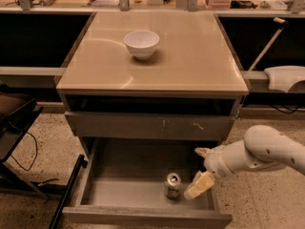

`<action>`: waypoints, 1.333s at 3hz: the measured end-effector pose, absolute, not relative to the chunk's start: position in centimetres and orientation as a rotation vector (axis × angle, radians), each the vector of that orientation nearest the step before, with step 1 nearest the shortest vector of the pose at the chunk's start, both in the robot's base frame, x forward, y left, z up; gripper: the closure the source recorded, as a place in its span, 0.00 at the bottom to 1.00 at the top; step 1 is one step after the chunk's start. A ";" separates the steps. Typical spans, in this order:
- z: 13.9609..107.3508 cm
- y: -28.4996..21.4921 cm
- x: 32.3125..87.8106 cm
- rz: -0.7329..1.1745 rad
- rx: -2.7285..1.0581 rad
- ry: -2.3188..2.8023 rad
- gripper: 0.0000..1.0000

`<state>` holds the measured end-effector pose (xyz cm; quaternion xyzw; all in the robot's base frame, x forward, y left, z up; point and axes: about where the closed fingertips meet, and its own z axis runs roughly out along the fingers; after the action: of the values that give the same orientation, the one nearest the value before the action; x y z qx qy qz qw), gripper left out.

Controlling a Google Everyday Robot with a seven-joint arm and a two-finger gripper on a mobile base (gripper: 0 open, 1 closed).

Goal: Pick 7up can from middle drawer and place on counter

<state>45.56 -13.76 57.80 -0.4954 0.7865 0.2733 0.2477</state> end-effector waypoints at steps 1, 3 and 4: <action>57.5 -14.1 47.5 0.669 -1.301 2.140 0.00; 55.3 -15.7 47.5 0.626 -1.254 2.214 0.00; 50.5 -18.1 48.6 0.531 -1.185 2.327 0.00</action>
Offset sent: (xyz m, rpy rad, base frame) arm 0.0192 -0.0036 -0.0035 -0.0138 -0.0506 -0.0525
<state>48.61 -18.11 50.50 -0.4320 0.8486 0.1937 0.2361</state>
